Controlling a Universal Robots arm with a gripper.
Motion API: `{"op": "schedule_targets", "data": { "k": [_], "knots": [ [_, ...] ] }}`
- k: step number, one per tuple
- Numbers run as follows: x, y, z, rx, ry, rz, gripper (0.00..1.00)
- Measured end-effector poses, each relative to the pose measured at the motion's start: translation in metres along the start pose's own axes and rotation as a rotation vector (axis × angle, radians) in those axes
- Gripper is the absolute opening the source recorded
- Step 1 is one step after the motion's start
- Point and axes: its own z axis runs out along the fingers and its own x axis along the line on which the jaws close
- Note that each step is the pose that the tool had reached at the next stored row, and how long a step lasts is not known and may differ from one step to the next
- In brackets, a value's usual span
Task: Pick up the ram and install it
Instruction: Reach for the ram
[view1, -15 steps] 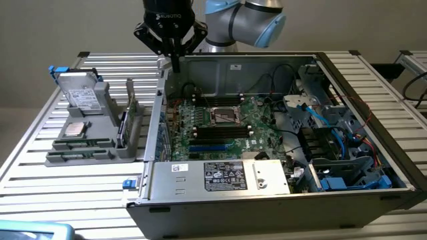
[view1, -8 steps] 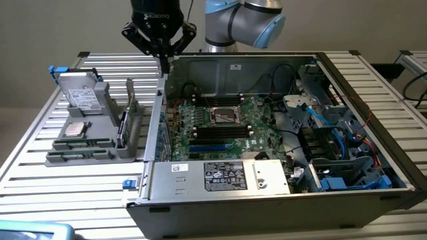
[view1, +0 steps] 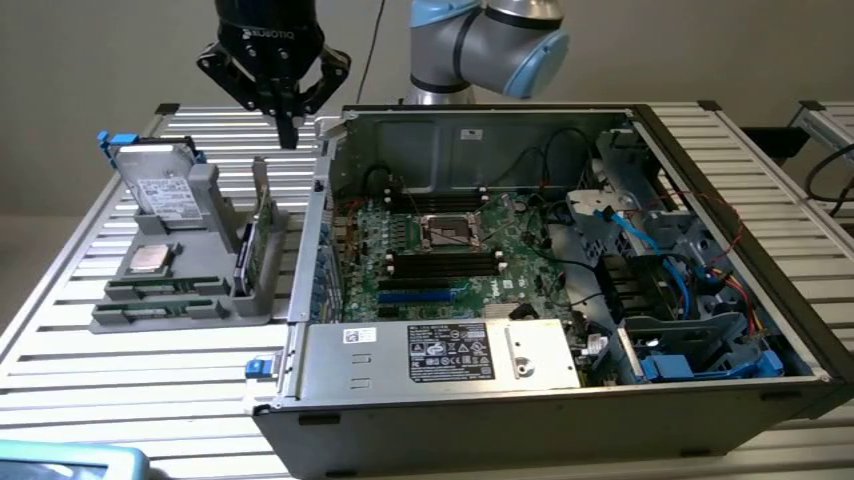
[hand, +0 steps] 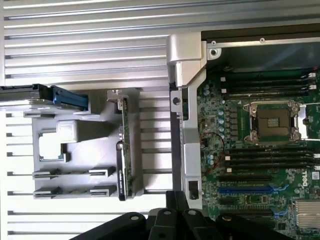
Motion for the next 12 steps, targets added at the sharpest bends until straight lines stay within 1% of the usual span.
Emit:
{"op": "schedule_targets", "data": {
  "k": [5,6,8,12],
  "knots": [
    [0.023,-0.0014,0.0045,0.0091,0.0155,0.001,0.11],
    [0.027,-0.0016,0.0055,0.0106,0.0177,0.001,0.11],
    [0.036,-0.0022,0.0077,0.0134,0.0208,0.001,0.11],
    [0.054,-0.0033,0.0132,0.0172,0.0227,0.001,0.11]
  ]
}}
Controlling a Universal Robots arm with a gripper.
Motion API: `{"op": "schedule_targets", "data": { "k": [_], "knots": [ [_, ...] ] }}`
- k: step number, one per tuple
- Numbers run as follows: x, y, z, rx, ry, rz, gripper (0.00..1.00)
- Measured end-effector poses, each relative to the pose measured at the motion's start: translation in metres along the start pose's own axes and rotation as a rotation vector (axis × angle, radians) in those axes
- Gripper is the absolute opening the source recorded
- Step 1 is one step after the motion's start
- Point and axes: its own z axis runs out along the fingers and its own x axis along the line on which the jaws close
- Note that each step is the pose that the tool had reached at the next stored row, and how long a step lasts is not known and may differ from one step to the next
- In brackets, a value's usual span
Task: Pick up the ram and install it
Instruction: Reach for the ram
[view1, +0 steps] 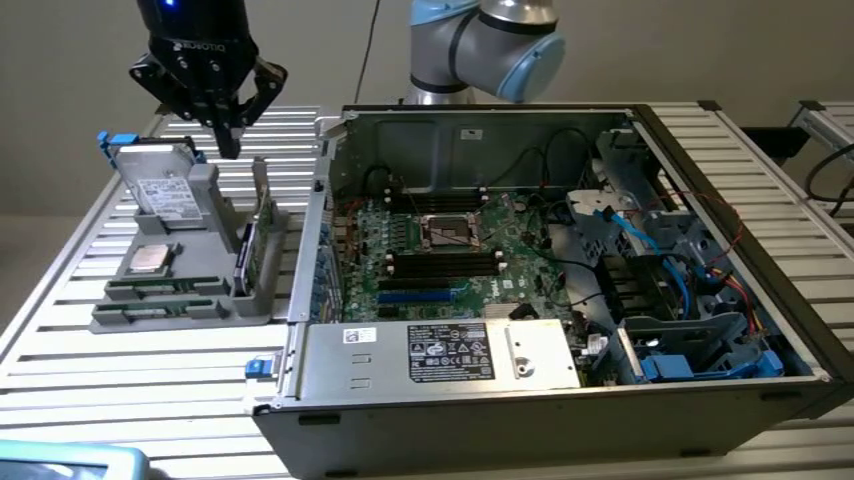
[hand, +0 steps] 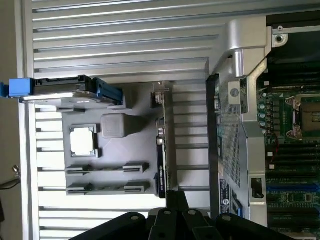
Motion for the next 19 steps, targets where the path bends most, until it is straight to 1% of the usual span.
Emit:
{"op": "schedule_targets", "data": {
  "k": [5,14,16,17,19],
  "knots": [
    [0.022,-0.0013,0.0073,0.0067,0.0004,0.001,0.11],
    [0.062,-0.0037,0.0204,0.0177,0.0032,0.002,0.11],
    [0.068,-0.0041,0.023,0.0191,0.0052,0.001,0.11],
    [0.069,-0.0043,0.0243,0.0193,0.0071,-0.001,0.11],
    [0.069,-0.0051,0.0265,0.0205,0.014,-0.008,0.11]
  ]
}}
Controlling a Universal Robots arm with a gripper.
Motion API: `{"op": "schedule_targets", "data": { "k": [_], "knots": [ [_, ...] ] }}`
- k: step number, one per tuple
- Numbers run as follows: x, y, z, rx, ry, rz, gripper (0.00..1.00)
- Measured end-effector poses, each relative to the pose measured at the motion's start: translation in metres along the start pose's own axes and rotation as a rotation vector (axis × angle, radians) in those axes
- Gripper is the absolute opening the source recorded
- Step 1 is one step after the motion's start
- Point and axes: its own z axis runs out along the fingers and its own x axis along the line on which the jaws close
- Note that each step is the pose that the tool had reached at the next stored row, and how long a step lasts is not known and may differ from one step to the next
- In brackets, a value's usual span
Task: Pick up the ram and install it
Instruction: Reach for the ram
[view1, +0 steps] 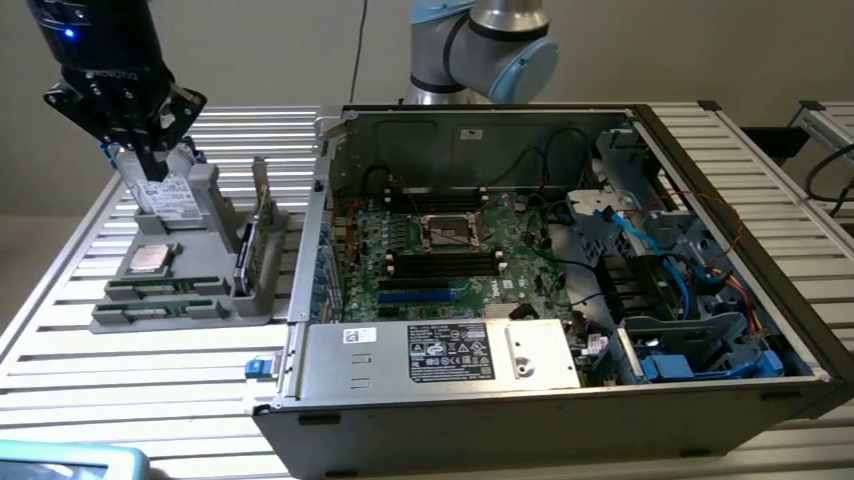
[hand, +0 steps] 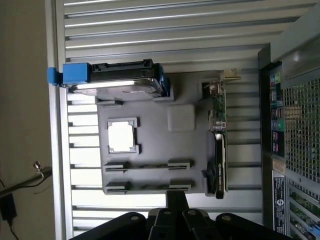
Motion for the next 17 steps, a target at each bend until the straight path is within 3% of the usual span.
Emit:
{"op": "schedule_targets", "data": {
  "k": [7,17],
  "knots": [
    [0.004,-0.0021,0.0112,0.0027,0.0151,-0.021,0.11],
    [0.015,-0.0056,0.03,0.0052,0.0247,-0.04,0.11]
  ]
}}
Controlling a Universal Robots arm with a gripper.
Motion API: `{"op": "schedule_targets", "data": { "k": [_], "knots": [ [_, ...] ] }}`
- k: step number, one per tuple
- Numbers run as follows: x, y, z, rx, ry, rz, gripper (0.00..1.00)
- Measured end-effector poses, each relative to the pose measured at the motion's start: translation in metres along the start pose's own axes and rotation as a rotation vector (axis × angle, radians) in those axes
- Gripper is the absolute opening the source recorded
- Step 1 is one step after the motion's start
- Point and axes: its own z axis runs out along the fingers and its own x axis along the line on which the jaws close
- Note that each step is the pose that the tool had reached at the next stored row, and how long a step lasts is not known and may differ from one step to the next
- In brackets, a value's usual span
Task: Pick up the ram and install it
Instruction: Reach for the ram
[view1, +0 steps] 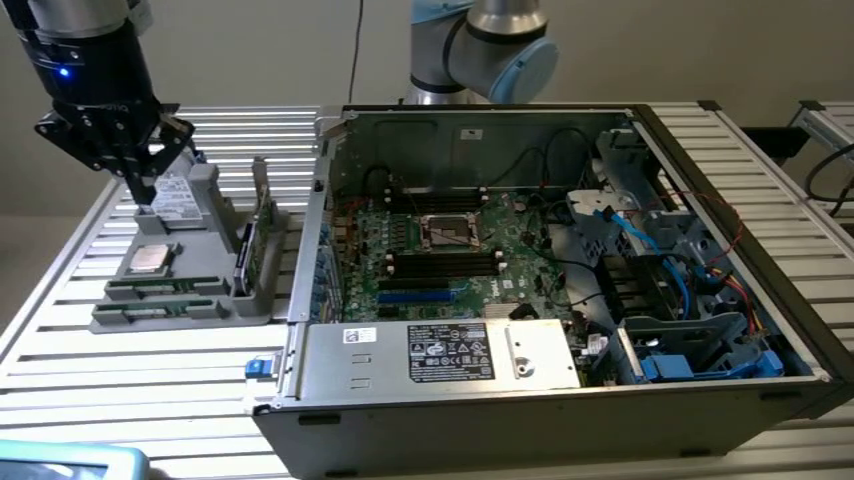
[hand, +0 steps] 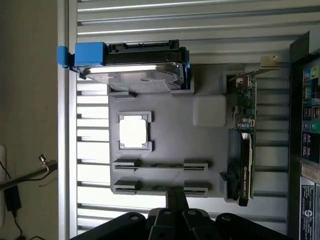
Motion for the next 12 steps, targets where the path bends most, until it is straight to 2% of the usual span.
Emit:
{"op": "schedule_targets", "data": {
  "k": [3,6,8,9,11,12],
  "knots": [
    [0.003,-0.001,0.0058,0.0006,0.0025,-0.006,0.11],
    [0.003,-0.0022,0.0097,0.0026,0.0077,-0.021,0.11],
    [0.003,-0.0023,0.0113,0.0049,0.008,-0.03,0.11],
    [0.004,-0.0024,0.0117,0.0102,0.0071,-0.033,0.11],
    [0.005,-0.0017,0.0121,0.0282,0.0073,-0.032,0.11],
    [0.005,-0.0017,0.0122,0.0283,0.0072,-0.032,0.11]
  ]
}}
